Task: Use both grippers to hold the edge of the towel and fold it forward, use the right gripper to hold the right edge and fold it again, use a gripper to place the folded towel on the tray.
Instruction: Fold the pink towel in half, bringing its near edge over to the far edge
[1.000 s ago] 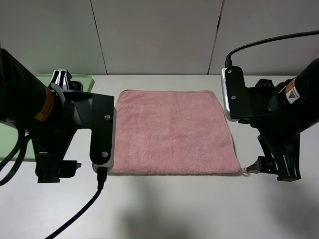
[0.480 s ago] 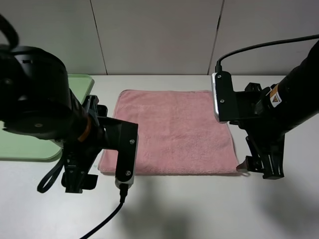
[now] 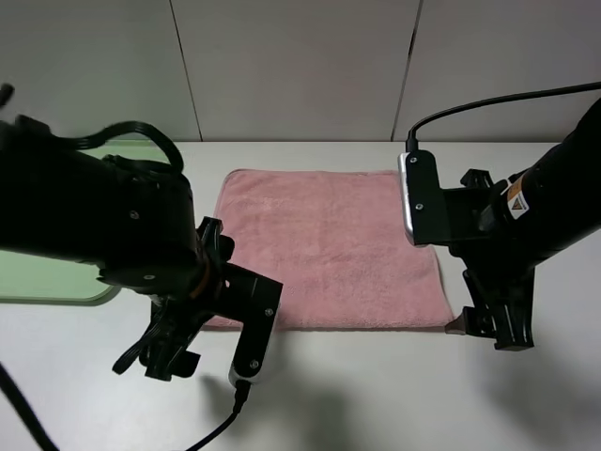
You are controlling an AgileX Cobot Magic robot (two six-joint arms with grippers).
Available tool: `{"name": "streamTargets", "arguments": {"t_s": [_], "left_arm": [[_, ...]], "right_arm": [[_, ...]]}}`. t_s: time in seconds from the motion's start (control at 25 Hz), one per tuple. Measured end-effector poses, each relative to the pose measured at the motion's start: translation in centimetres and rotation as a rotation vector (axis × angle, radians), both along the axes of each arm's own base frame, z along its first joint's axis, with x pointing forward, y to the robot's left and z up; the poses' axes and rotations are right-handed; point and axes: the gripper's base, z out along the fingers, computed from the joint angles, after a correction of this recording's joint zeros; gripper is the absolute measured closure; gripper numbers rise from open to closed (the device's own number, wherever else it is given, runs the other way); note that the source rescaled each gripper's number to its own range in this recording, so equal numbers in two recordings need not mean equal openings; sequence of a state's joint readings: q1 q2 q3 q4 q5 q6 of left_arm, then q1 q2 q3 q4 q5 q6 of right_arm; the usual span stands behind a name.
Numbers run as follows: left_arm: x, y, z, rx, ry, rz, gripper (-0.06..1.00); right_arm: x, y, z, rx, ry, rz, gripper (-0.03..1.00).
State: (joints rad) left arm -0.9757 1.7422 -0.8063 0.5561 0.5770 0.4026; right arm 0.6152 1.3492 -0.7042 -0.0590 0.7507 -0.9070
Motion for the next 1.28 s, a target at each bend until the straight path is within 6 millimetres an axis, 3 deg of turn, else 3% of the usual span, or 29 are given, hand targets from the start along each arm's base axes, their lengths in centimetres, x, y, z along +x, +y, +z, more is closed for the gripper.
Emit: {"name": "streamTargets", "arguments": {"t_s": [0.36, 0.88, 1.28], "left_arm": [[0.6, -0.2, -3.0, 0.099, 0.011, -0.089, -0.03], [3.5, 1.8, -3.6, 0.067, 0.003, -0.016, -0.03], [3.6, 1.0, -3.7, -0.042, 0.001, -0.02, -0.03]], "right_arm": [[0.0, 0.0, 0.0, 0.003, -0.004, 0.0, -0.03], [0.1, 0.1, 0.0, 0.006, -0.008, 0.001, -0.03], [0.1, 0.1, 0.0, 0.007, -0.009, 0.001, -0.03]]}}
